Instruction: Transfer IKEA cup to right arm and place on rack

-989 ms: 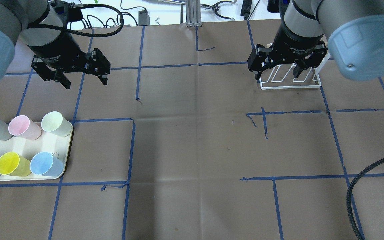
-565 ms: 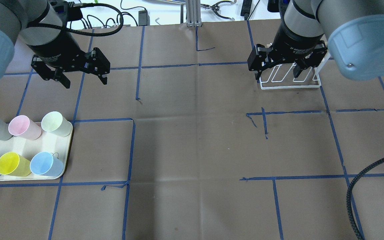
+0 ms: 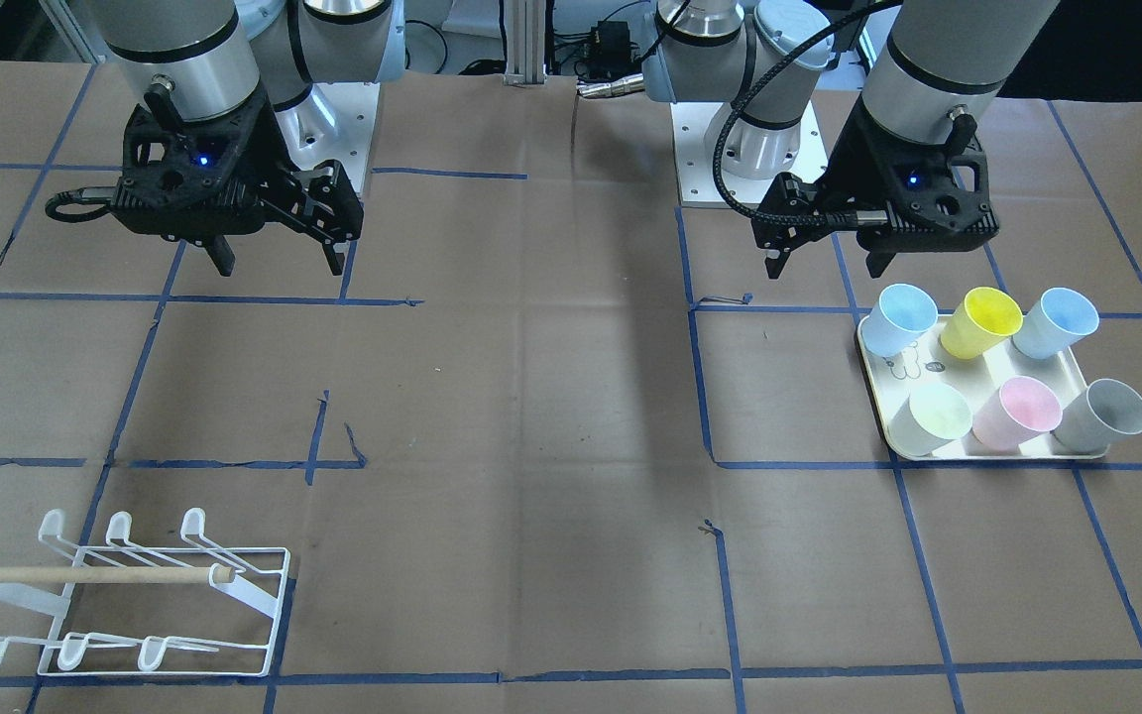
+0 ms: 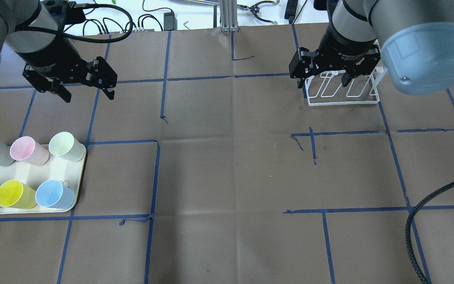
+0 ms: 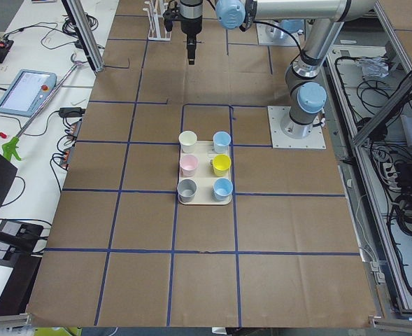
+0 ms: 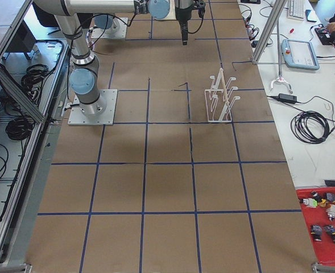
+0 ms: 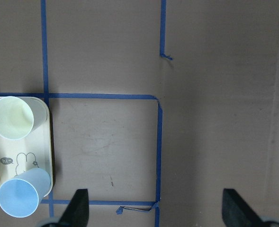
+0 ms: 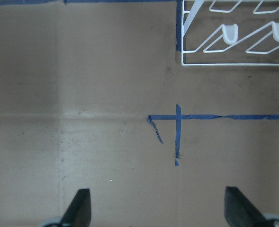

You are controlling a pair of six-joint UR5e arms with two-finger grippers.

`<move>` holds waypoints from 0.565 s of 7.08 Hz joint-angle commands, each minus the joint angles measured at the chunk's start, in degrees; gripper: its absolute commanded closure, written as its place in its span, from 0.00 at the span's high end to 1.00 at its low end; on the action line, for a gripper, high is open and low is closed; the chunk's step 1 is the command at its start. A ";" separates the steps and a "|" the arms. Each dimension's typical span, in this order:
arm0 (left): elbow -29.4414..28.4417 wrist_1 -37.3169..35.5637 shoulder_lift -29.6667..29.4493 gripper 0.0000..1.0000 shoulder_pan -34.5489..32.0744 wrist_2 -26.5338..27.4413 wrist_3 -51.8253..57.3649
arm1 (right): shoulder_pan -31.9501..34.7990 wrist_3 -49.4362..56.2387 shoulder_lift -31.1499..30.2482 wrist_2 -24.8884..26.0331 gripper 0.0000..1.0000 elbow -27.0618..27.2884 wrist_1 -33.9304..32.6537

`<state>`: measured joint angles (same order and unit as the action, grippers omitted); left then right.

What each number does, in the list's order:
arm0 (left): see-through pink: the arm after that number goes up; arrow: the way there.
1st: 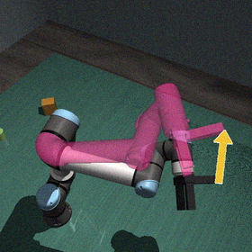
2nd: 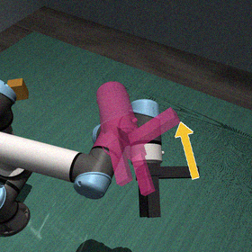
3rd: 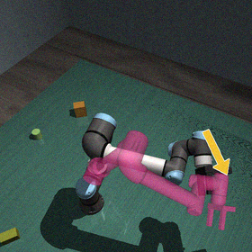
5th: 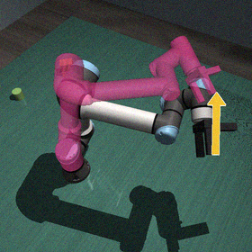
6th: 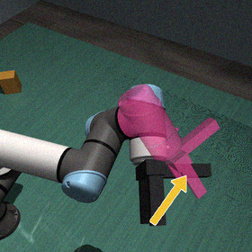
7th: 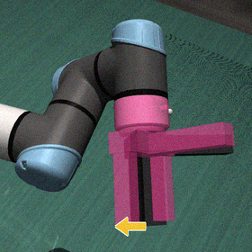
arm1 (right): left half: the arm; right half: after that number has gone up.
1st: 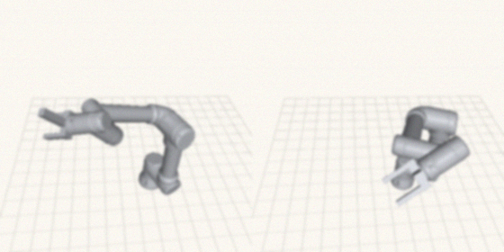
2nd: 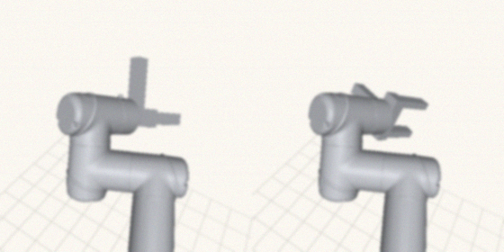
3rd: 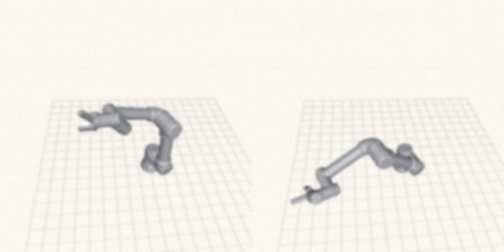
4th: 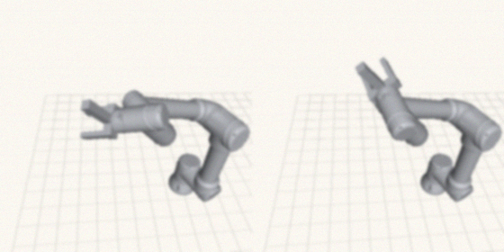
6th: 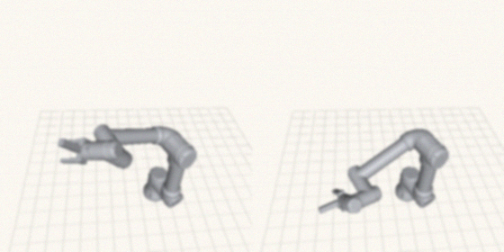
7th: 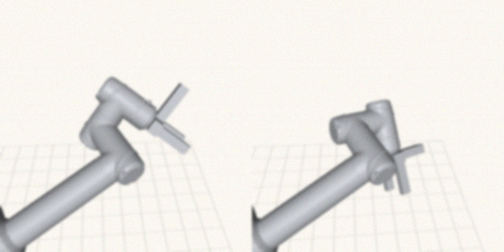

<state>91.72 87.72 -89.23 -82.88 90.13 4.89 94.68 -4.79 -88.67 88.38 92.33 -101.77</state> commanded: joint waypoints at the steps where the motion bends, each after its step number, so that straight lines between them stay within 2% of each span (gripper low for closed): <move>1: 0.65 -2.98 -0.59 1.00 8.22 -0.04 6.41 | 0.24 -4.05 0.61 -0.13 1.00 1.61 -8.23; 3: 0.74 -3.96 -2.52 1.00 13.08 -0.31 13.45 | 0.33 -9.50 -0.27 -5.11 1.00 6.52 -17.53; 4: 0.83 -5.61 -3.57 1.00 14.14 -0.13 14.61 | 0.42 -12.49 -0.88 -5.49 1.00 9.24 -24.28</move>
<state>92.46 83.62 -91.52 -70.66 89.90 17.01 95.03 -13.57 -88.92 84.38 98.24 -118.61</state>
